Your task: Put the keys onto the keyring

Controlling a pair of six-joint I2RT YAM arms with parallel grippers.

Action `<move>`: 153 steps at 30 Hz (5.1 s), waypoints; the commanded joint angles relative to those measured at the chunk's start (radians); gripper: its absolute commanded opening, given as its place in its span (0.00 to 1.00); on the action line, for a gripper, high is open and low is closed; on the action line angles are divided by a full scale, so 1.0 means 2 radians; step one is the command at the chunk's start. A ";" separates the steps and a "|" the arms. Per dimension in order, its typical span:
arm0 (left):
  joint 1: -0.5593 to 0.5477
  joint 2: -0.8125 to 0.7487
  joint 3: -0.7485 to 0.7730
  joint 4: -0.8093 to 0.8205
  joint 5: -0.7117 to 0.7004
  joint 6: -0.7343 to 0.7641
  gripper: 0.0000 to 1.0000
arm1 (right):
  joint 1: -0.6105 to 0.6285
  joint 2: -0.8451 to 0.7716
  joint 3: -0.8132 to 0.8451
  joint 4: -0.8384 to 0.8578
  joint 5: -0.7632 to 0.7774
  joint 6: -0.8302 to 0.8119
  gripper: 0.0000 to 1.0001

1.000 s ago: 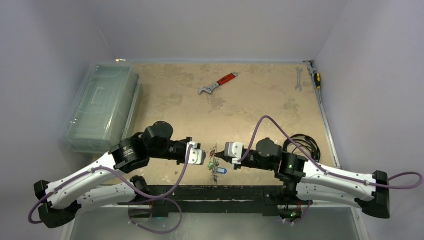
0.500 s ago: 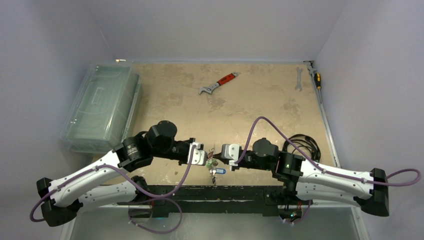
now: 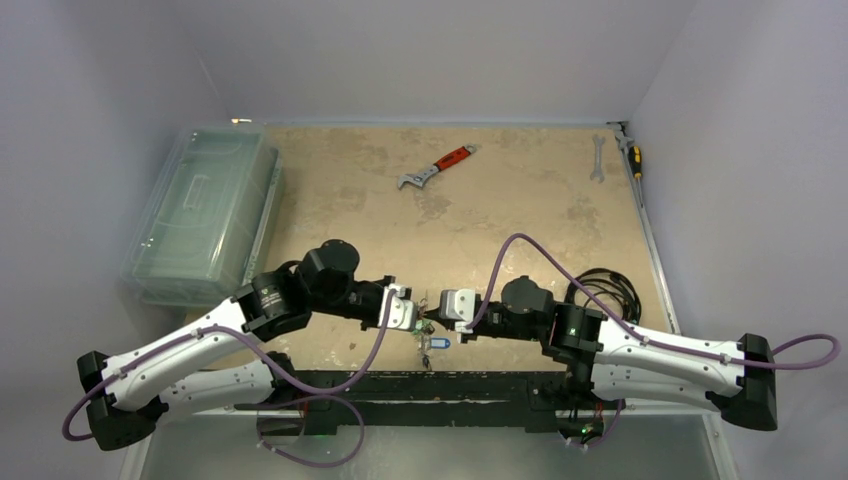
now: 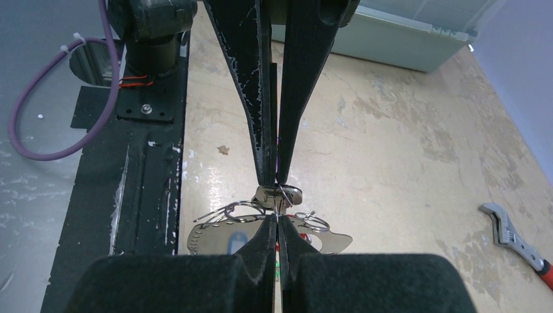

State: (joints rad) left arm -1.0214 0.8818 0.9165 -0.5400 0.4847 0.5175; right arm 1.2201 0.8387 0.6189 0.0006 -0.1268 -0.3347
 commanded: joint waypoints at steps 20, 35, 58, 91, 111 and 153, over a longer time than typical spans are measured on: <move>0.002 0.010 0.015 -0.003 0.044 0.001 0.00 | 0.004 0.001 0.029 0.019 -0.007 0.000 0.00; 0.002 0.023 0.026 -0.024 0.038 0.007 0.00 | 0.006 -0.001 0.033 0.011 -0.013 0.002 0.00; 0.002 -0.004 0.017 -0.011 -0.127 -0.174 0.17 | 0.025 -0.007 0.016 0.006 0.084 0.023 0.00; -0.049 0.080 -0.145 -0.100 -0.299 -0.738 0.38 | 0.025 -0.103 -0.011 -0.015 0.320 0.147 0.00; -0.077 0.166 -0.172 -0.005 -0.315 -0.771 0.24 | 0.025 -0.097 -0.009 -0.028 0.314 0.154 0.00; -0.094 0.010 -0.174 0.063 -0.360 -0.581 0.00 | 0.025 -0.097 -0.007 -0.032 0.316 0.158 0.00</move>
State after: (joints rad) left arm -1.2015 0.9535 0.5812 -0.4881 -0.2329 -0.7696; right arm 1.2659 0.6537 0.5846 -0.1123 0.5030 -0.0330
